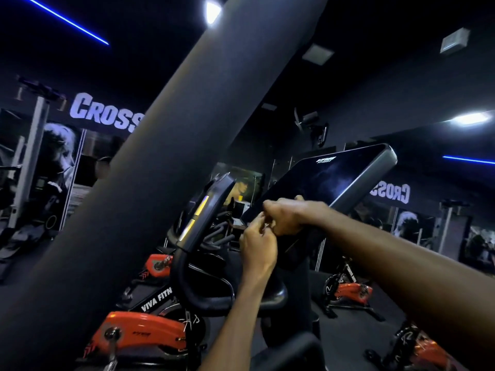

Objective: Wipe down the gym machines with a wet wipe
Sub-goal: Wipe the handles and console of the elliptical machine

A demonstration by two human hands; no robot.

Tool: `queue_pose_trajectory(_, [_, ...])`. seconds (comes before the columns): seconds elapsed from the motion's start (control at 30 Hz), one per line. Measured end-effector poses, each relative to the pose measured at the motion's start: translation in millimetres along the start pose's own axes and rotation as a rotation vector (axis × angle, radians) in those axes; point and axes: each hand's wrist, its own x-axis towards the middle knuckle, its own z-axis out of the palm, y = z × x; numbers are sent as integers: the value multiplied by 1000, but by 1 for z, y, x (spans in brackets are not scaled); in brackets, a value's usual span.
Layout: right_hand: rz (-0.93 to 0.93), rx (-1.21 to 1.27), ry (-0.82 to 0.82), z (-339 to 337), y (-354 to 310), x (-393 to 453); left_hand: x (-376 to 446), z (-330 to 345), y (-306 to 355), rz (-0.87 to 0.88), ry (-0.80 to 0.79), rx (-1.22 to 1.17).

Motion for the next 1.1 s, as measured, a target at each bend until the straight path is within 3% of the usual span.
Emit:
queue_pose_trajectory(0.1, [62,38,120,-18,30,-8,4,-4,6,29,-187,217])
queue_pose_trajectory(0.23, [182,14,375,-43,80,-24,28,1,10,-89,-484,321])
queue_pose_trajectory(0.4, [281,-167,448,-44,111,-38,37,4,1,-126,-618,409])
queue_pose_trajectory(0.6, [298,-322,357,-37,104,-34,50,10,10,-210,-581,561])
queue_pose_trajectory(0.7, [291,-355,349,-36,105,-33,48,9,9,-233,-599,474])
queue_pose_trajectory(0.87, [292,-349,309,-38,102,-33,101,35,-58,-232,-669,382])
queue_pose_trajectory(1.1, [270,-365,292,-36,100,-31,66,13,-7,-190,-695,351])
